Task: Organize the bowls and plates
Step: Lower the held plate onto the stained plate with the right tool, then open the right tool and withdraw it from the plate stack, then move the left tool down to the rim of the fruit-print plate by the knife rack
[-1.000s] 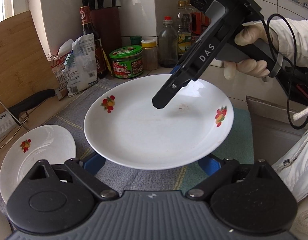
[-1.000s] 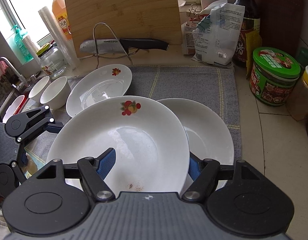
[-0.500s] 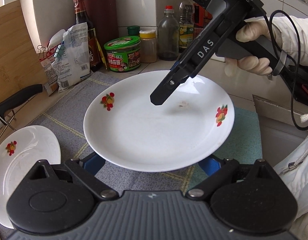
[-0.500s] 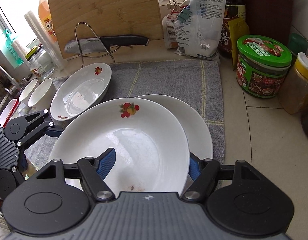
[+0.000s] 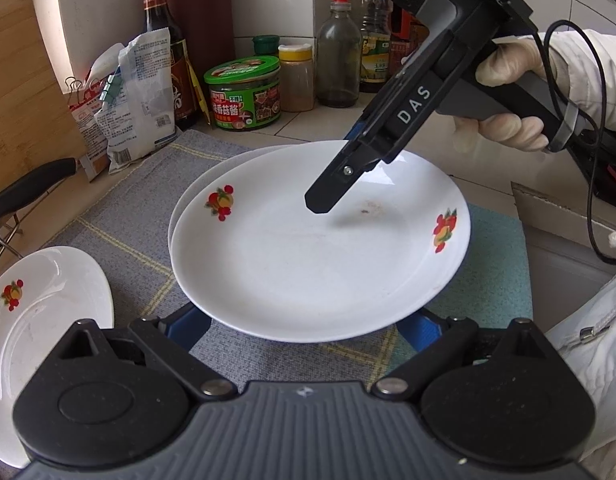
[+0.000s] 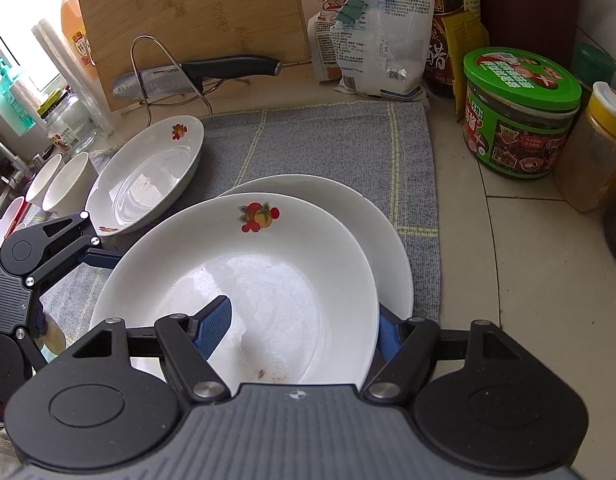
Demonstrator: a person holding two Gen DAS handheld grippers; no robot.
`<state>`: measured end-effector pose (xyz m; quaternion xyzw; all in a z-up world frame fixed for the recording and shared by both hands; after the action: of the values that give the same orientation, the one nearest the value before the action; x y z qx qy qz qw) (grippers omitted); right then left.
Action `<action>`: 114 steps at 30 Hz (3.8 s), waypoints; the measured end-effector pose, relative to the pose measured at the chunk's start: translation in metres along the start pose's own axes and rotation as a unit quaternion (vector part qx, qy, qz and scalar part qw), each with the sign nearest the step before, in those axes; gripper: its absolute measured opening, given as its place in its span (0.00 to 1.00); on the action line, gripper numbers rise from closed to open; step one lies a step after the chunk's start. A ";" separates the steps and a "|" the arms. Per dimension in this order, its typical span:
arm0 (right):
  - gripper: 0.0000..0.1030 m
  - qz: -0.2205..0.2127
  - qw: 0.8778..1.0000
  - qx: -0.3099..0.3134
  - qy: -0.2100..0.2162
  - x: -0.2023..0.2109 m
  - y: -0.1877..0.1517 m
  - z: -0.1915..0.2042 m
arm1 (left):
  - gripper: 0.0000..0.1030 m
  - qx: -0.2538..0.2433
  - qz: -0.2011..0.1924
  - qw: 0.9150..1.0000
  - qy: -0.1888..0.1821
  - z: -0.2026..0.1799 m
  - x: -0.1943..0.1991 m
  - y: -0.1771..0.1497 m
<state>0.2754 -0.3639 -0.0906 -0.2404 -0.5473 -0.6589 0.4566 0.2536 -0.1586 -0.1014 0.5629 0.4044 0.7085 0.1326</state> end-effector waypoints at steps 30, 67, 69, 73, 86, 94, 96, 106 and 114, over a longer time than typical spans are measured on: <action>0.76 -0.008 1.000 -0.008 -0.015 0.022 -0.009 0.001 | 0.95 -0.016 -0.006 1.000 0.006 0.000 0.004 0.001; 1.00 -0.048 0.987 0.104 -0.115 0.023 -0.021 0.087 | 0.96 0.105 -0.030 0.988 0.109 0.009 0.067 -0.036; 1.00 -0.050 0.986 0.105 -0.116 0.021 -0.021 0.097 | 0.97 0.122 -0.033 0.984 0.122 0.012 0.077 -0.042; 1.00 -0.059 0.986 0.106 -0.115 0.015 -0.019 0.118 | 0.97 0.142 -0.040 0.977 0.152 0.017 0.097 -0.056; 1.00 -0.066 0.985 0.127 -0.096 -0.015 -0.023 0.189 | 0.98 0.188 -0.035 0.961 0.198 0.045 0.146 -0.095; 1.00 -0.068 0.981 0.173 -0.063 -0.038 -0.012 0.208 | 0.98 0.218 -0.026 0.948 0.230 0.055 0.161 -0.100; 1.00 -0.064 0.979 0.185 -0.056 -0.046 -0.009 0.211 | 0.98 0.229 -0.014 0.944 0.236 0.059 0.160 -0.097; 1.00 -0.041 0.981 0.189 -0.031 -0.087 -0.005 0.213 | 0.98 0.209 0.040 0.949 0.233 0.084 0.159 -0.072; 1.00 -0.047 0.982 0.164 -0.083 -0.109 -0.005 0.212 | 0.98 0.186 0.034 0.965 0.182 0.127 0.148 -0.052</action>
<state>0.2835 -0.1276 -0.1218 -0.1896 -0.6945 -0.5590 0.4113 0.3057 0.0233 -0.0321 0.4526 0.5274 0.7151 -0.0745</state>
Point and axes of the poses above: each gripper's, at about its wrist camera, not at the fingertips, and x roughly against the way its jaws point, z to its left, y to its top, the point moved 1 cm from there along -x, roughly the way its jaws point, and after that the axes turned 1 degree about -z, right-handed, at the moved point
